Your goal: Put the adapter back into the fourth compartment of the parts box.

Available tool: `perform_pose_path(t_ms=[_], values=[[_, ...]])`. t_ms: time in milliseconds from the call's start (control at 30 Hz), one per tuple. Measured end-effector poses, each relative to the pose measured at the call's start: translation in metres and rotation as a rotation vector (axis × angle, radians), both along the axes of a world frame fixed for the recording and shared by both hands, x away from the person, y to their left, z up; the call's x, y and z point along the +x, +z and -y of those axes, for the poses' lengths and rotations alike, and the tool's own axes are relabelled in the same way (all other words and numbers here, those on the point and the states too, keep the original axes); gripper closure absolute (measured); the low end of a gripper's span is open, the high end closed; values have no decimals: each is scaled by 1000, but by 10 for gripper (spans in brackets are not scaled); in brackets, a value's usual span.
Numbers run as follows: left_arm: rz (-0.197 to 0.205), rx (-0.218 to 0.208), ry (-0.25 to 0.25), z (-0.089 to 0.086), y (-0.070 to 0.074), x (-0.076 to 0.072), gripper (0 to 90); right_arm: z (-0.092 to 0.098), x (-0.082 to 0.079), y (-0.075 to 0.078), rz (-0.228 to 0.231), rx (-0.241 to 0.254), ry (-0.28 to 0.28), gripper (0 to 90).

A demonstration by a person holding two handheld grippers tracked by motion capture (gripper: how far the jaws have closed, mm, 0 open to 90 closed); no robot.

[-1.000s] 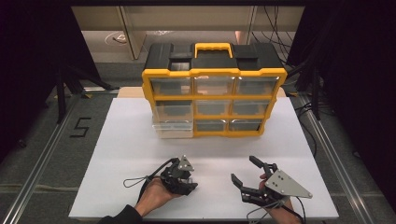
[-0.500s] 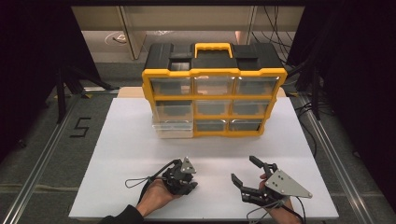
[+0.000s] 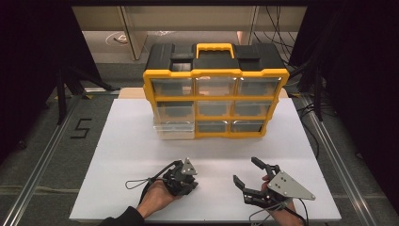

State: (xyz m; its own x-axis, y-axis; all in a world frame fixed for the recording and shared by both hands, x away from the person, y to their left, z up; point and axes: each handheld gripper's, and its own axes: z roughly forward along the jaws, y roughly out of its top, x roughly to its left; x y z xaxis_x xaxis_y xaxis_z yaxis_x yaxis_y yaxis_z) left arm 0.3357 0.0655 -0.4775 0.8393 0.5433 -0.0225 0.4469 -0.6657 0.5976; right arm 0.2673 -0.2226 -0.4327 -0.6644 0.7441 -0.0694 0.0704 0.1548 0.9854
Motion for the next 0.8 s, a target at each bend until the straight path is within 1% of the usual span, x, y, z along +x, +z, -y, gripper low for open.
perform_pose_path(t_ms=[100,133,233,433,533,700,800], values=[[6,-19,7,-1,3,0,757,0,0,0,0,0,0,201],[9,-16,2,-2,5,0,757,0,0,0,1,1,0,201],[19,-28,-3,-5,8,1,757,0,0,0,0,1,1,201],[30,-64,3,-8,12,2,758,0,0,0,1,0,1,202],[44,-76,3,-10,16,1,758,0,0,0,2,-1,1,202],[71,-109,14,-15,23,1,759,0,0,0,4,-1,1,202],[77,-122,23,-18,26,2,759,0,0,0,5,-2,1,202]])
